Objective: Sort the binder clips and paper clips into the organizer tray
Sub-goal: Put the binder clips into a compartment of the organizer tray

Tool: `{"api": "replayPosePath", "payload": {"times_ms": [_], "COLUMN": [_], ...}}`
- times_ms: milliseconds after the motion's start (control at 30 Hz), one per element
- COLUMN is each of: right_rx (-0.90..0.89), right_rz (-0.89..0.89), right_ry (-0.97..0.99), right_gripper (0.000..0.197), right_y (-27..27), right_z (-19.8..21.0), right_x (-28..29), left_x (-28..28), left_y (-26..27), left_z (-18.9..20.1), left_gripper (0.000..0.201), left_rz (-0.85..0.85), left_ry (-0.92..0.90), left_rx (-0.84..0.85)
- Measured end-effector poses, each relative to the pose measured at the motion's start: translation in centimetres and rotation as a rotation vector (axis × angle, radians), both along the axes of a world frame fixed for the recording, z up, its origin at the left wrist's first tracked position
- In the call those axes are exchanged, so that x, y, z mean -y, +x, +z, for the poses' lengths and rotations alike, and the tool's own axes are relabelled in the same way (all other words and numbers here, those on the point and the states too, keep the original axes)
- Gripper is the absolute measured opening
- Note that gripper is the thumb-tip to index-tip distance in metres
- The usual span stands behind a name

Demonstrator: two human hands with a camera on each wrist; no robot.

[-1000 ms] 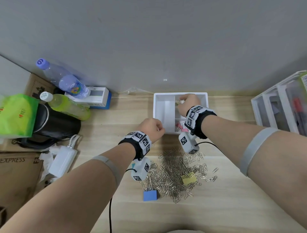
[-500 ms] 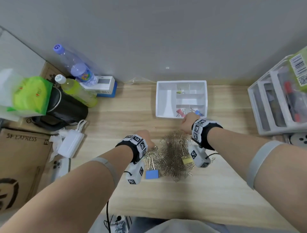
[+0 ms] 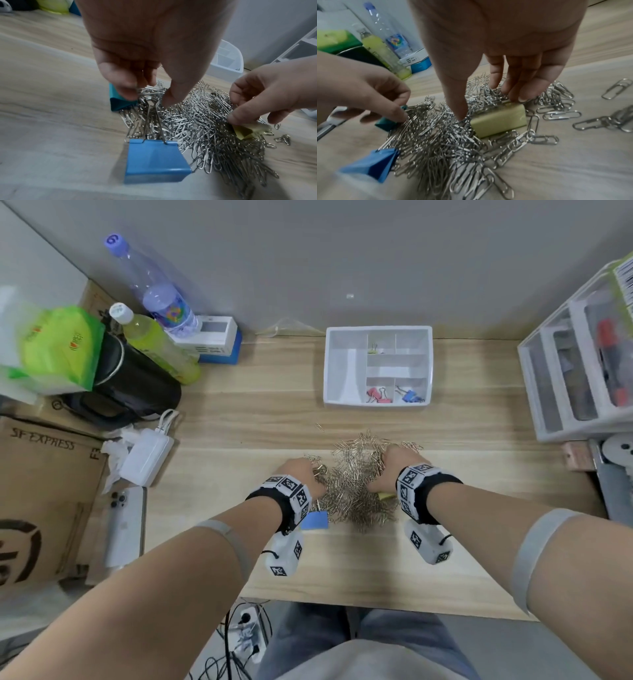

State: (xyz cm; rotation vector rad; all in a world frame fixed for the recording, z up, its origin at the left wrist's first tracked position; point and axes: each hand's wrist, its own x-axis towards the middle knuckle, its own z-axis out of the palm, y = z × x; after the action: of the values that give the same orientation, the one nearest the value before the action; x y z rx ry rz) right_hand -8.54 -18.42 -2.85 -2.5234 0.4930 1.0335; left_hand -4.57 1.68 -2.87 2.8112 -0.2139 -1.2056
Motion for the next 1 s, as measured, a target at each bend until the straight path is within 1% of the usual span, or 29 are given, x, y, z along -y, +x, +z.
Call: {"api": "replayPosePath", "payload": {"times_ms": [133,267,333,367,467,567,700,767,867,1000], "right_rx": [0.007,-0.012,-0.03,-0.035,-0.025,-0.038,-0.061,-0.075,-0.079,-0.117], "right_rz": [0.012,0.025,0.026,0.029,0.017,-0.023,-0.12,-0.197,-0.268,-0.385], "right_ry": [-0.047,-0.063,-0.059,-0.062,-0.056,0.012,0.156,0.265,0.36,0.473], "right_gripper": [0.071,0.089,0.096,0.096,0.084,0.076,0.061,0.058,0.06,0.055], "right_y": [-0.3,-0.3,-0.3,-0.4,-0.6,-0.2,0.8,1.0,1.2,1.2], "right_z": [-0.4,-0.5,-0.5,-0.5,-0.3,0.1,0.5,0.8,1.3,1.3], "right_x": [-0.5,-0.8,-0.9,-0.9,-1.0,-0.8,-0.4,-0.3,0.2,0.5], "left_x": [-0.7,-0.4,-0.3,-0.2,0.1,0.2,0.5,0.7,0.9,1.0], "left_y": [-0.3,-0.9,-1.1,-1.3,-1.7,-1.8,-1.5,-1.6,-1.8,-1.7], "left_z": [0.2,-0.2,-0.5,-0.7,-1.4,-1.7,-1.9,-2.0,-1.9,-1.3], "left_gripper": [0.021,0.031,0.031,0.032,0.035,0.035,0.03,0.028,0.026,0.035], "left_rz": [-0.016,-0.001,-0.012,-0.037,-0.114,-0.098,-0.068,-0.064,-0.079,-0.117], "left_ry": [0.02,0.023,0.047,0.064,0.108,0.12,0.12,0.13,0.152,0.163], "left_rx": [0.039,0.021,-0.002,-0.023,-0.067,-0.057,-0.116,-0.132,-0.129,-0.163]}}
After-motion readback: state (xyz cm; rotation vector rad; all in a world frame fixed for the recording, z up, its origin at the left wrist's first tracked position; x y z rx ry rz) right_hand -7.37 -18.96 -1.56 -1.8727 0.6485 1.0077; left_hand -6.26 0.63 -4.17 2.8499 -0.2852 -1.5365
